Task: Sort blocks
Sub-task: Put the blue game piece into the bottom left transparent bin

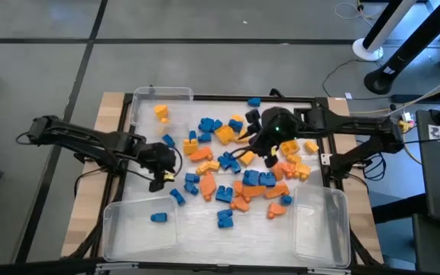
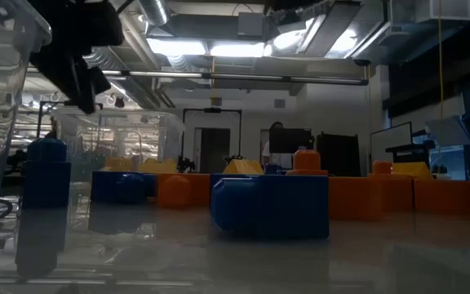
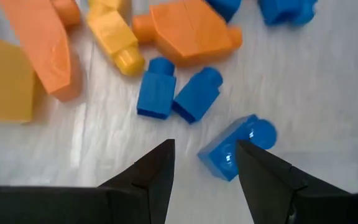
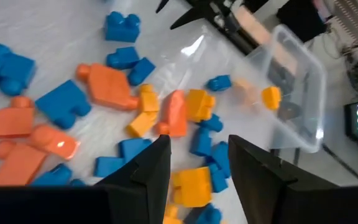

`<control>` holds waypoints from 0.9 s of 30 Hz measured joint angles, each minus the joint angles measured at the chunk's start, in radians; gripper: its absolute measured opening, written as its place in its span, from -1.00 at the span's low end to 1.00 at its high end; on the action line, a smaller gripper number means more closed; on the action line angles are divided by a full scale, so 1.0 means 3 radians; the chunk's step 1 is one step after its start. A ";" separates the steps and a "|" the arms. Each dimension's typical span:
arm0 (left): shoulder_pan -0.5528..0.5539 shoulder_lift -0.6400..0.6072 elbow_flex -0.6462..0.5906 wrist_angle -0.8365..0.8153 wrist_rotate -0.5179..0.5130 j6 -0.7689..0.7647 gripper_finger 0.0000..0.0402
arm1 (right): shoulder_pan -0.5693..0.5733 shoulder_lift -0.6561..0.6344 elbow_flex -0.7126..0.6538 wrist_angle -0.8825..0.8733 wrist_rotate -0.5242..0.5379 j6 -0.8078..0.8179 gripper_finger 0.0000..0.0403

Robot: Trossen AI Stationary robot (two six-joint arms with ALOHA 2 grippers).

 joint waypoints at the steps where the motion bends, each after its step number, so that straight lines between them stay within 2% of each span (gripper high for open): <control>1: -0.0018 0.0066 0.0000 0.0028 0.0002 0.0043 -0.21 | 0.0022 -0.0012 -0.0044 0.0000 0.0000 0.0027 -0.20; 8: -0.0147 0.0419 0.0000 0.0328 0.0299 0.0141 -0.21 | 0.0182 -0.0112 -0.0370 0.0032 0.0002 0.0246 -0.20; 11: -0.0208 0.0499 0.0000 0.0305 0.0310 0.0129 -0.21 | 0.0263 -0.0153 -0.0496 0.0039 0.0013 0.0332 -0.20; 18: -0.0323 0.0594 0.0008 0.0320 0.0340 0.0110 -0.21 | 0.0485 -0.0161 -0.0683 0.0114 0.0289 0.0468 -0.20; 27: -0.0345 0.0628 0.0011 0.0305 0.0317 0.0127 -0.21 | 0.0635 -0.0161 -0.0750 0.0243 0.0355 0.0471 -0.20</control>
